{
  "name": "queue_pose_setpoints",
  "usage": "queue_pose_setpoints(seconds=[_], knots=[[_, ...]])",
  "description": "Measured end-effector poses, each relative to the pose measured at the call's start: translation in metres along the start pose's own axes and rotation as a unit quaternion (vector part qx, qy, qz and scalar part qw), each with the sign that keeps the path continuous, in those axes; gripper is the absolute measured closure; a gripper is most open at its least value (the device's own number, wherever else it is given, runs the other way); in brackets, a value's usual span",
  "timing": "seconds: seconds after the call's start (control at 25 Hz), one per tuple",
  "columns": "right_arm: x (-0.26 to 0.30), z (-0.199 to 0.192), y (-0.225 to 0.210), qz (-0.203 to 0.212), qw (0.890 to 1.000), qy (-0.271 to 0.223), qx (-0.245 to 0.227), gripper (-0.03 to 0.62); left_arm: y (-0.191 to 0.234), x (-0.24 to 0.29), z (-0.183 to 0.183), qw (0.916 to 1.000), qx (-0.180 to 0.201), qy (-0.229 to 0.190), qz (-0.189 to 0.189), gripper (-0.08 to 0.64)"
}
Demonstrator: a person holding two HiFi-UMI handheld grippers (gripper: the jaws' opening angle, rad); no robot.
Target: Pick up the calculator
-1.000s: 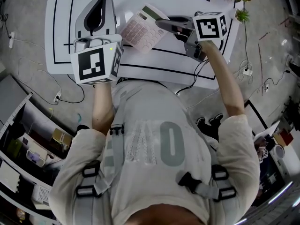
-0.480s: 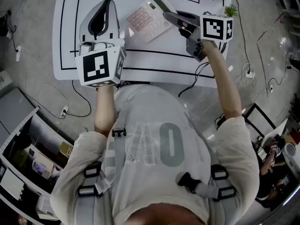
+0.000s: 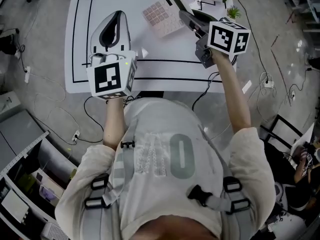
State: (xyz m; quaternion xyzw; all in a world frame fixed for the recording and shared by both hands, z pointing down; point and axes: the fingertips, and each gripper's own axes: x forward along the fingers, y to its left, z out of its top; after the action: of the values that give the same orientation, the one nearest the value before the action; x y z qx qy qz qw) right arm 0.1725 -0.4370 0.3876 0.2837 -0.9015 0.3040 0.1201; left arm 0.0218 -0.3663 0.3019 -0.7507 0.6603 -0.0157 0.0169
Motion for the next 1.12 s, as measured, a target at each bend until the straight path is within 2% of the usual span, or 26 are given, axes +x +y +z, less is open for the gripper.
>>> queue_pose_setpoints(seconds=[0.12,0.32,0.52,0.68,0.8,0.92,1.12], knots=[[-0.017,0.013,0.011,-0.035,0.998,-0.039,-0.037,0.518,-0.007,-0.008,0.01,0.9999,0.006,-0.012,-0.008,0.54],[-0.046,0.024,0.03,-0.08,0.988,-0.097,-0.085,0.518,-0.024,-0.023,0.021,0.9993,0.021,-0.022,-0.02,0.54],[-0.075,0.032,0.05,-0.139,0.969,-0.161,-0.128,0.518,-0.031,-0.036,0.03,0.9983,0.035,-0.04,-0.024,0.54],[-0.1,0.034,0.07,-0.173,0.952,-0.199,-0.155,0.518,-0.03,-0.049,0.035,0.9987,0.035,-0.035,-0.013,0.54],[-0.117,0.033,0.083,-0.192,0.941,-0.222,-0.169,0.518,-0.027,-0.061,0.04,0.9986,0.036,-0.04,0.001,0.54],[-0.13,0.029,0.092,-0.213,0.931,-0.238,-0.178,0.518,-0.027,-0.068,0.042,0.998,0.042,-0.047,-0.004,0.54],[-0.143,0.01,0.092,-0.223,0.93,-0.247,-0.155,0.517,-0.033,-0.076,0.047,0.997,0.051,-0.058,-0.01,0.54]])
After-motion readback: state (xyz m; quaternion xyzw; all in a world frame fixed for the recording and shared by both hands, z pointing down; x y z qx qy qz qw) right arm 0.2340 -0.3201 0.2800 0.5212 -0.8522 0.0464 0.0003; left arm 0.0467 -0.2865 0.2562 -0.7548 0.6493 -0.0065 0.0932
